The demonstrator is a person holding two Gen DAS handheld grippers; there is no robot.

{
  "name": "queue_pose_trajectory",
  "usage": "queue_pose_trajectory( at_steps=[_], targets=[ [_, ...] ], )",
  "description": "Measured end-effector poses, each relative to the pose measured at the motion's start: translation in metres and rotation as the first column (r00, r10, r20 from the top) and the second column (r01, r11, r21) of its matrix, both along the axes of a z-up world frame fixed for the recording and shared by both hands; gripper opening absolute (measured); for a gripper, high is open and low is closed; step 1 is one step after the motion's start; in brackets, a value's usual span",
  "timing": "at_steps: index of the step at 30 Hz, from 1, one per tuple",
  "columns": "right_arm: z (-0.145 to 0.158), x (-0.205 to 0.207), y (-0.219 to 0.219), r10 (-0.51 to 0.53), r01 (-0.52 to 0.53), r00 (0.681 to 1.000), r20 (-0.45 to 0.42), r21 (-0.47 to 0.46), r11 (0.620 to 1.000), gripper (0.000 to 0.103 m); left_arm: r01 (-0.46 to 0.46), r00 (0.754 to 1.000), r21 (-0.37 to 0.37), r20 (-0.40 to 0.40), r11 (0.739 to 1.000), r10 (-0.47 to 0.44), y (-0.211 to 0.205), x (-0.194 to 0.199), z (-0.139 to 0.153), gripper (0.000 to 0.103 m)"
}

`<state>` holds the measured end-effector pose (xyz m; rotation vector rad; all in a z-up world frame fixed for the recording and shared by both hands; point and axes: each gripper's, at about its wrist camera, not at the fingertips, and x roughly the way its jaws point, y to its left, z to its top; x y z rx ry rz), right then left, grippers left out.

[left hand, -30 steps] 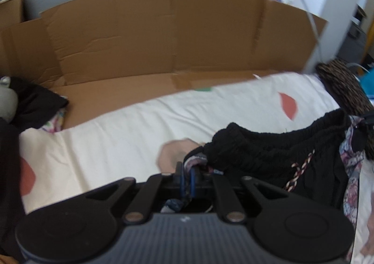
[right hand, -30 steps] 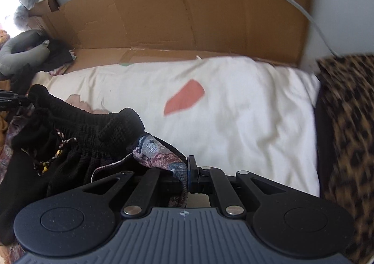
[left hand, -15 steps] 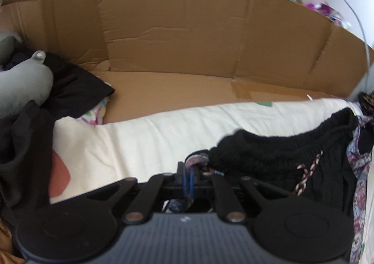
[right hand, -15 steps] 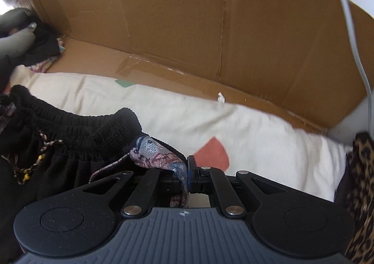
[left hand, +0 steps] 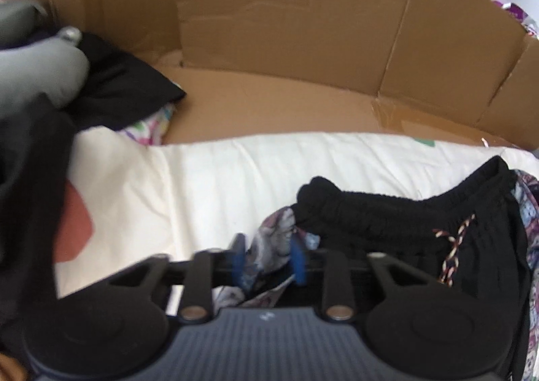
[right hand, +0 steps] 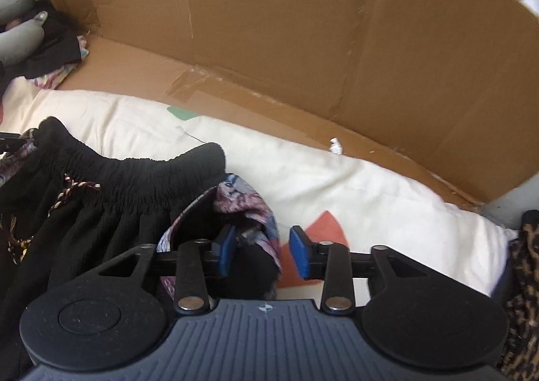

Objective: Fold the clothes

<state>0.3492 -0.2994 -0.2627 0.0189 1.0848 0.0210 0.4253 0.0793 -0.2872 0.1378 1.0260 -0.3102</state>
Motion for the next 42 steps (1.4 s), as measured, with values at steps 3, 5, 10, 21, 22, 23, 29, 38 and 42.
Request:
queue_pose_trajectory(
  at_steps=[3, 5, 10, 21, 22, 23, 29, 38, 42],
  targets=[
    [0.011, -0.017, -0.011, -0.049, 0.048, 0.999, 0.019, 0.054, 0.997, 0.05, 0.007, 1.0, -0.044, -0.004, 0.999, -0.008, 0.003, -0.011, 0.011, 0.036],
    [0.016, -0.028, -0.015, -0.072, 0.071, 0.997, 0.013, 0.08, 0.994, 0.05, 0.025, 1.0, -0.05, -0.002, 0.998, -0.025, -0.002, -0.02, 0.017, 0.041],
    [0.023, -0.064, -0.009, -0.116, 0.119, 0.993, -0.032, 0.128, 0.985, 0.049, 0.051, 0.998, -0.065, -0.02, 0.997, -0.052, -0.016, -0.044, 0.034, 0.042],
    [0.061, -0.145, 0.014, -0.243, 0.258, 0.966, -0.087, 0.274, 0.926, 0.048, 0.134, 0.989, -0.052, -0.048, 0.99, -0.137, -0.07, -0.093, 0.101, 0.042],
    [0.063, -0.154, 0.015, -0.255, 0.272, 0.962, -0.095, 0.292, 0.917, 0.048, 0.148, 0.987, -0.043, -0.05, 0.988, -0.15, -0.076, -0.099, 0.106, 0.042],
    [0.065, -0.162, 0.015, -0.268, 0.286, 0.958, -0.1, 0.305, 0.908, 0.047, 0.157, 0.986, -0.032, -0.05, 0.987, -0.158, -0.082, -0.107, 0.11, 0.043],
    [0.082, -0.209, 0.018, -0.34, 0.353, 0.935, -0.101, 0.362, 0.862, 0.043, 0.172, 0.979, -0.024, -0.108, 0.985, -0.174, -0.11, -0.158, 0.118, 0.044],
    [0.103, -0.287, 0.028, -0.439, 0.378, 0.899, -0.014, 0.531, 0.758, 0.043, 0.149, 0.98, -0.032, -0.126, 0.988, -0.151, -0.128, -0.235, 0.128, 0.044],
    [0.108, -0.312, 0.046, -0.436, 0.346, 0.899, 0.04, 0.546, 0.764, 0.043, 0.133, 0.986, -0.026, -0.101, 0.991, -0.135, -0.129, -0.262, 0.132, 0.043]
  ],
)
